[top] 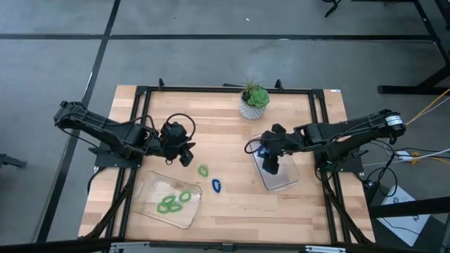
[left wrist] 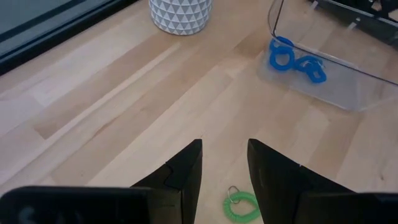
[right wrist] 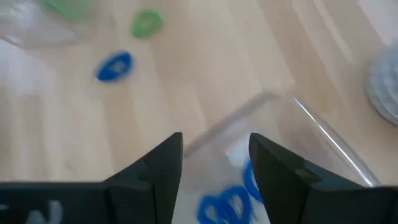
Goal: Sort spring keychains
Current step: Put the blue spring keychain into the right transparent bin
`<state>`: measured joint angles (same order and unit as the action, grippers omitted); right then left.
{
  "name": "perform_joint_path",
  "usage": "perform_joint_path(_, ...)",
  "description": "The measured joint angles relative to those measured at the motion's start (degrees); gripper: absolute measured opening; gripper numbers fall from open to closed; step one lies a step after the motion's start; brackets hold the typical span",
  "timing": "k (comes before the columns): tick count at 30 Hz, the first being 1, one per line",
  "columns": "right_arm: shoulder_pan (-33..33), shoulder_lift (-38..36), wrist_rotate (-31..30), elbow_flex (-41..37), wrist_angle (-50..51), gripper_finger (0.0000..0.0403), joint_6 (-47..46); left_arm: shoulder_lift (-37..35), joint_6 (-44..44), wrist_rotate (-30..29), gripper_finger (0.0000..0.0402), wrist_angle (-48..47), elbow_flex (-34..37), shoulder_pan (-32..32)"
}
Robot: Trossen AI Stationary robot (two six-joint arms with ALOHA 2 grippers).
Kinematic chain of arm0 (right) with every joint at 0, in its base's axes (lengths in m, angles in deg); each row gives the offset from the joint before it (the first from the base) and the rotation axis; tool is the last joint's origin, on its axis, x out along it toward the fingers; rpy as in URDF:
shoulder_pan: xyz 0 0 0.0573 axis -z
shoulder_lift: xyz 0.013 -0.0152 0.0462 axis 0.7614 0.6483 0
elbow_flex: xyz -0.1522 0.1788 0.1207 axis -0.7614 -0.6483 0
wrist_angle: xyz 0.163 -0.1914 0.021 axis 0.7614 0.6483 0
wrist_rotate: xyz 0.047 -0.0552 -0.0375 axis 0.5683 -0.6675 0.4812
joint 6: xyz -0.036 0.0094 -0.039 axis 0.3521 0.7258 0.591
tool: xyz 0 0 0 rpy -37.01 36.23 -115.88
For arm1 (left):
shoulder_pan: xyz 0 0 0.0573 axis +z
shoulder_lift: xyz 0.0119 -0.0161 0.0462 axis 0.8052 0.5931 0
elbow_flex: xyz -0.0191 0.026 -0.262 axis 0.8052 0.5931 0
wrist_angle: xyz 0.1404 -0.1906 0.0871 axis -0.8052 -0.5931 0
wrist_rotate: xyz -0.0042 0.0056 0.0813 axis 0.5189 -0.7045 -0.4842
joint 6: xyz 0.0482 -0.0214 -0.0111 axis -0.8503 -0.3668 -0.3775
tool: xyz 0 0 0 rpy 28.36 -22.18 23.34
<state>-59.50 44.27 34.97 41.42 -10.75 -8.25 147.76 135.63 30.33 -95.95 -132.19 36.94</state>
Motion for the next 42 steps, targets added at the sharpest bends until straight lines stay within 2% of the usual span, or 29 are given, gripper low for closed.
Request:
perform_joint_path(4, 0.0, 0.0, 2.17, 0.0, -7.06, 0.0185, 1.07, 0.02, 0.02, 0.02, 0.0123, 0.0, 0.0, -0.02)
perform_joint_path(11, -0.02, 0.0, 2.22, 0.0, -21.34, 0.0185, 1.61, 0.0, 0.17, 0.63, 0.0123, 0.0, 0.0, -0.02)
perform_joint_path(19, -0.02, 0.0, 1.14, 0.02, -35.38, 0.0185, 6.97, 0.0, 0.13, 0.33, 0.0123, 0.0, -0.02, -0.02)
perform_joint_path(28, 0.0, 1.59, -4.17, 0.04, -38.19, 0.0185, 11.64, 0.02, 0.04, 0.29, 0.0123, 0.0, -0.02, -0.02)
perform_joint_path(35, 0.0, 7.29, -1.24, 1.16, -39.01, 0.0185, 12.06, 0.02, 0.37, 0.59, 0.0123, 0.2, -0.02, -0.02)
perform_joint_path(42, 0.0, 14.2, 0.89, 5.81, -38.5, 0.0185, 14.85, 0.01, 0.9, 0.65, 0.0123, 0.22, -0.02, -0.02)
